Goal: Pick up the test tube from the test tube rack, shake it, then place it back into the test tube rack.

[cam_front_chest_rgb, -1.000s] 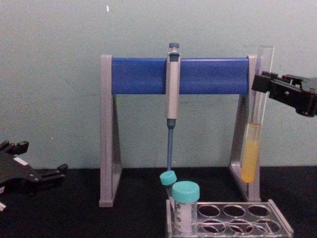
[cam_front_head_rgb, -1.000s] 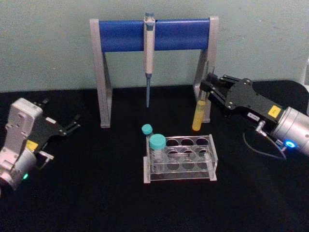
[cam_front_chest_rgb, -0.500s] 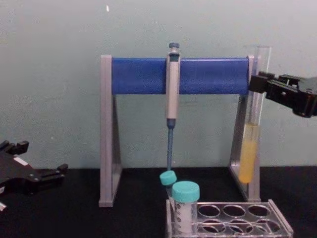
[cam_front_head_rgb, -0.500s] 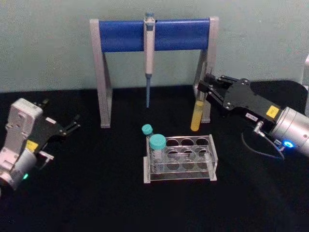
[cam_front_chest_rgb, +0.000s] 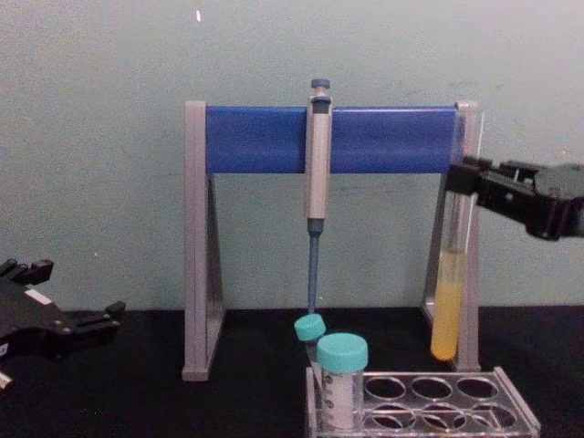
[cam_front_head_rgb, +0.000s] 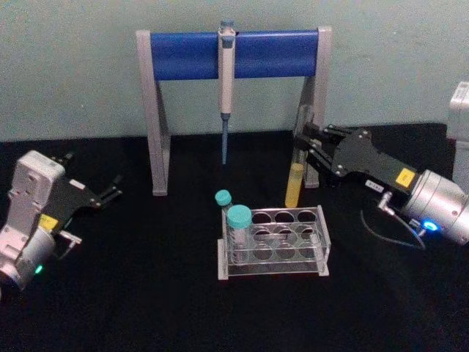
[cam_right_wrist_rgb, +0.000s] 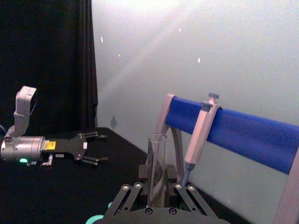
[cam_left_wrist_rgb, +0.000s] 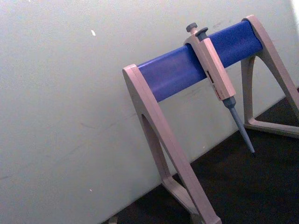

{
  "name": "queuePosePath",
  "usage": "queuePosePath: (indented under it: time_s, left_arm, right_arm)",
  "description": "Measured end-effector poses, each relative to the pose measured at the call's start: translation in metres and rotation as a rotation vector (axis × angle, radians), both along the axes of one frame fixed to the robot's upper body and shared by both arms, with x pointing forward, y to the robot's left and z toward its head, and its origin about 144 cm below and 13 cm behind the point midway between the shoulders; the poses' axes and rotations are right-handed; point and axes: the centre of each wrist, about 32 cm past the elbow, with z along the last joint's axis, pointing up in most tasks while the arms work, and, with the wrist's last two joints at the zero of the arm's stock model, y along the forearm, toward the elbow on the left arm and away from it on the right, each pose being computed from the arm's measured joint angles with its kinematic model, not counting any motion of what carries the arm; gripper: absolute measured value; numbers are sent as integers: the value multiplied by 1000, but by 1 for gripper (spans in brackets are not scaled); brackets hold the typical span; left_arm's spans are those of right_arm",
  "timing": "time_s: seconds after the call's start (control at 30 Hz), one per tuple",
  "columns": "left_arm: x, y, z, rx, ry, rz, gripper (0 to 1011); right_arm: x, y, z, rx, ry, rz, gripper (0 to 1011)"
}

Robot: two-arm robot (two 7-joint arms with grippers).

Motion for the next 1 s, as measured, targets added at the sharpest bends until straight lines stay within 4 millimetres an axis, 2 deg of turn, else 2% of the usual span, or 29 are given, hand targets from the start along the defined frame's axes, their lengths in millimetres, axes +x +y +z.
queuePosePath:
  time_s: [0.57, 1.0]
  left_arm:
    - [0, 0, 0, 0, 0, 0, 1001]
    - [0, 0, 0, 0, 0, 0, 1001]
  right_arm:
    - [6, 5, -23, -13, 69, 3, 227]
    - [9, 6, -32, -36, 102, 7, 228]
